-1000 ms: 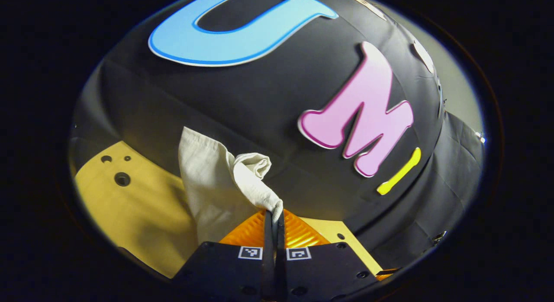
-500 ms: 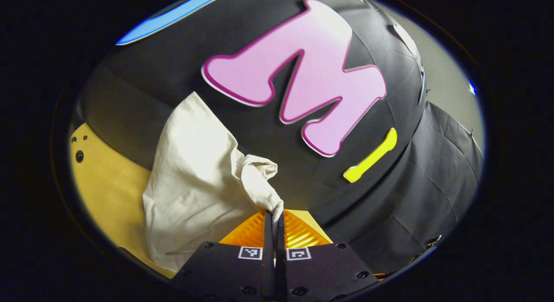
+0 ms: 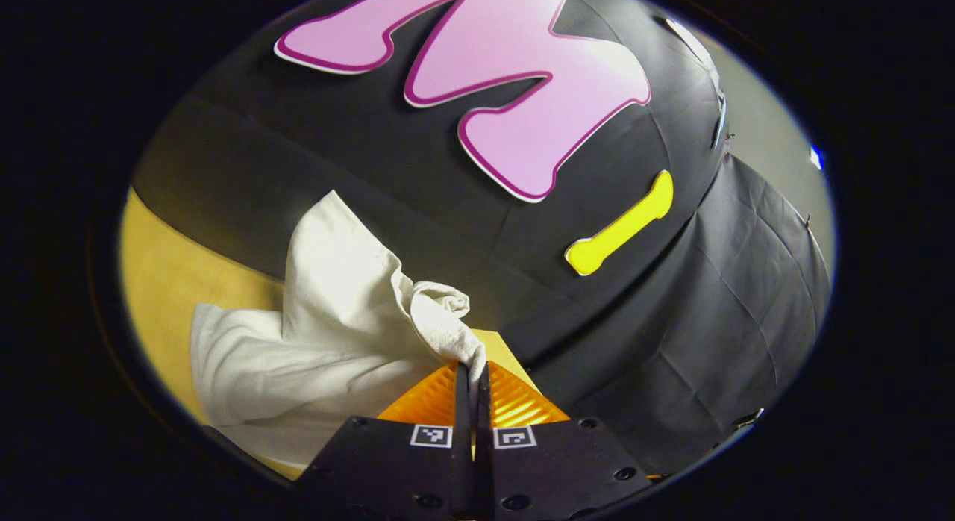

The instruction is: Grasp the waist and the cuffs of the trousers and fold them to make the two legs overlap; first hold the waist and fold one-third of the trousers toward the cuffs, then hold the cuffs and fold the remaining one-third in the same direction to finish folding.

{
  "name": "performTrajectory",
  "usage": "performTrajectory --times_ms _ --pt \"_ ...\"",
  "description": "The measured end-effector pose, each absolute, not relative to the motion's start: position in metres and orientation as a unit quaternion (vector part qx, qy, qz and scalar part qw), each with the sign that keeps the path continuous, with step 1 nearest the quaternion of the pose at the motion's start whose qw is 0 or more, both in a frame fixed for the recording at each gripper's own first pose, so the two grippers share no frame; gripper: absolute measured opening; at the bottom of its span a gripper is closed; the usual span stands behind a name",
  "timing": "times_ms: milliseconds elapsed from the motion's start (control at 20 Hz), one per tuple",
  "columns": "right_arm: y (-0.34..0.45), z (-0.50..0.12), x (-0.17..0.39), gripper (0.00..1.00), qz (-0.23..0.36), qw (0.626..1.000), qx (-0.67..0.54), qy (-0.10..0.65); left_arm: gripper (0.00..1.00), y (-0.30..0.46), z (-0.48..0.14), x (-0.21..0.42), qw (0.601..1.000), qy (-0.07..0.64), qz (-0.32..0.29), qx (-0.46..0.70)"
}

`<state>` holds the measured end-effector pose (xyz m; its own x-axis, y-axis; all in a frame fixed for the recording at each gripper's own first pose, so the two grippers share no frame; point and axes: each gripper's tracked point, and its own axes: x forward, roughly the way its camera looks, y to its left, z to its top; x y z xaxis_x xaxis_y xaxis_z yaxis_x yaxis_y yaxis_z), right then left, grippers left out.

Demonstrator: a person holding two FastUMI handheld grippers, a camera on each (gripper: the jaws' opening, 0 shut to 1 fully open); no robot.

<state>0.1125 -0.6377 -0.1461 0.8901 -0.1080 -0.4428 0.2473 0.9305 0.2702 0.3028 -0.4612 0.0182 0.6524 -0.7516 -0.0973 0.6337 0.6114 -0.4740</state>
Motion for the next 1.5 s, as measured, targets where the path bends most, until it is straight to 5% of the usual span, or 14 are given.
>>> performTrajectory --times_ms 300,600,650,700,850,1500 --pt "-0.653 -0.143 0.085 0.98 -0.112 0.958 0.164 0.207 0.11 -0.471 -0.017 0.302 0.899 0.178 -0.357 -0.181" --pt "-0.650 -0.139 0.068 0.98 -0.119 0.958 0.164 0.204 0.47 -0.467 -0.020 0.273 0.909 0.168 -0.359 -0.127" --pt "-0.648 -0.135 0.064 0.98 -0.120 0.959 0.163 0.200 0.61 -0.463 -0.017 0.268 0.910 0.163 -0.360 -0.123" --pt "-0.645 -0.131 0.063 0.98 -0.120 0.960 0.162 0.195 0.48 -0.453 -0.011 0.261 0.914 0.155 -0.357 -0.116" --pt "-0.635 -0.116 0.054 0.98 -0.115 0.964 0.157 0.182 0.96 -0.420 0.006 0.237 0.926 0.125 -0.346 -0.087" --pt "-0.548 -0.021 -0.001 0.98 -0.070 0.984 0.106 0.122 0.97 -0.179 0.086 0.042 0.978 0.012 -0.206 -0.036"
